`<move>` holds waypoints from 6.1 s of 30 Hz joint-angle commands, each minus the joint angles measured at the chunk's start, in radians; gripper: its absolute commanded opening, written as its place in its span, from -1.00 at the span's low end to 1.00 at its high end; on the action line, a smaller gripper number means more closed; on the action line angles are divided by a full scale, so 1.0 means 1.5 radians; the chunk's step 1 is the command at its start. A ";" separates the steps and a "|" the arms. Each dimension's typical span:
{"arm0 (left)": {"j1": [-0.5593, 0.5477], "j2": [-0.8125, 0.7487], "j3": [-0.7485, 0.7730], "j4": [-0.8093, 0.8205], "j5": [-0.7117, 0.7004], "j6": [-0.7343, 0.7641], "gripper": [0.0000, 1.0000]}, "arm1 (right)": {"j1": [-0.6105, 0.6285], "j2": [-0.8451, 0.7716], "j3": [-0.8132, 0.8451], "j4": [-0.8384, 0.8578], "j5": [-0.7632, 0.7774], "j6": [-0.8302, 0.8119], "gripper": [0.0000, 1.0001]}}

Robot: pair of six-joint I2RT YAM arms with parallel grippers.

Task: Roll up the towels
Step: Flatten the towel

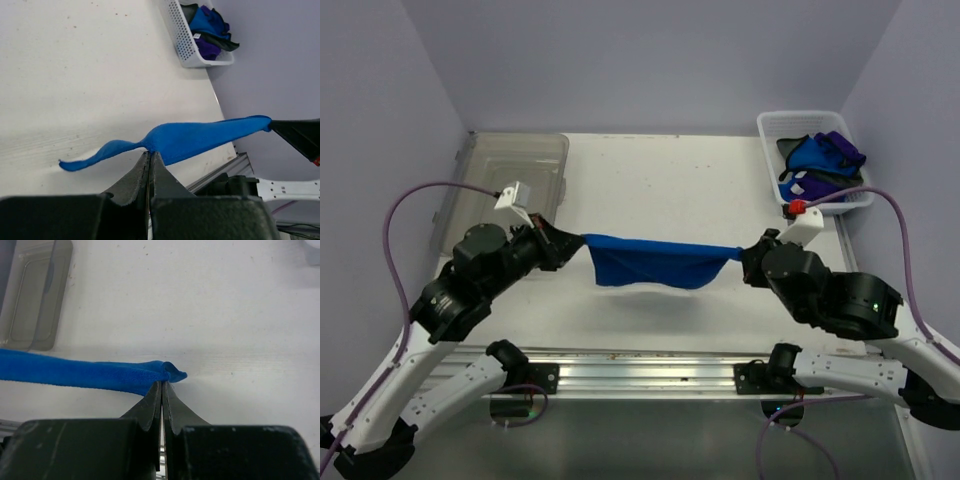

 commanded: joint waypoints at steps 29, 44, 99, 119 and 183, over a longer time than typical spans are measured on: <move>0.136 0.483 0.157 0.102 -0.010 0.095 -1.00 | -0.373 0.435 0.065 0.327 -0.210 -0.261 -1.00; 0.225 0.714 0.327 0.105 0.064 0.156 -1.00 | -0.461 0.619 0.274 0.334 -0.317 -0.296 -1.00; 0.256 0.800 0.384 0.036 0.044 0.204 -1.00 | -0.519 0.835 0.431 0.209 -0.378 -0.332 -1.00; 0.264 0.466 0.281 0.031 0.174 0.220 -1.00 | -0.540 0.348 0.154 0.245 -0.436 -0.332 -1.00; 0.228 0.288 0.172 -0.072 0.164 0.229 -1.00 | 0.012 0.704 -0.065 0.717 -0.375 -0.074 0.04</move>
